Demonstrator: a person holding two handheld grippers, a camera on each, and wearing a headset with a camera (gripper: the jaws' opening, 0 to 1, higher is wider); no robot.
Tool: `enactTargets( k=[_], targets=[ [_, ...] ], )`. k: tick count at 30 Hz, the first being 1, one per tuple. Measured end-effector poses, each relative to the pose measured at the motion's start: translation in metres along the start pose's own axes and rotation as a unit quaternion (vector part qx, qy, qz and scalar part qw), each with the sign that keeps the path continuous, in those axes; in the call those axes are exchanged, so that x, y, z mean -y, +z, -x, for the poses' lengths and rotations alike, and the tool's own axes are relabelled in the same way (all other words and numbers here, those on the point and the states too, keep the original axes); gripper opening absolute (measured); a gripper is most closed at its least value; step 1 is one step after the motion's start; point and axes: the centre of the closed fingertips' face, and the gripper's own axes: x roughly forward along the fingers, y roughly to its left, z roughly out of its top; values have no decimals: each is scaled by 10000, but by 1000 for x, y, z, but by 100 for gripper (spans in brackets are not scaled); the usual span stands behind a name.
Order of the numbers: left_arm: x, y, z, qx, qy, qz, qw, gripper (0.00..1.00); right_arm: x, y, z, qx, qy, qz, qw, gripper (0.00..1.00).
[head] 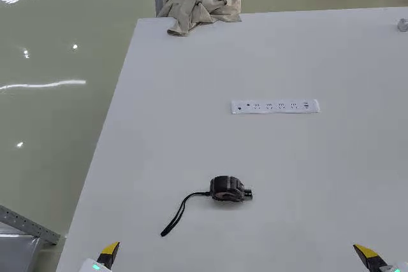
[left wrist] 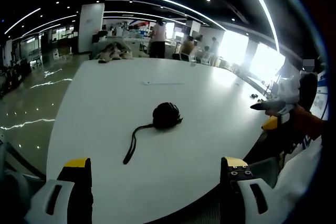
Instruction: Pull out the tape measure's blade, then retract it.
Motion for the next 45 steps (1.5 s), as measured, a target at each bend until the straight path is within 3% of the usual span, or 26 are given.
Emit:
enactTargets(
  k=[30,45],
  targets=[
    [2,3,-10,-2,-56,-54,10000,100,1,0,-11,-58,67,96,9999,97],
    [7,12,-21,-6,-181,-242,9995,100,2,4,-20,-109,148,292,9994,97]
  ],
)
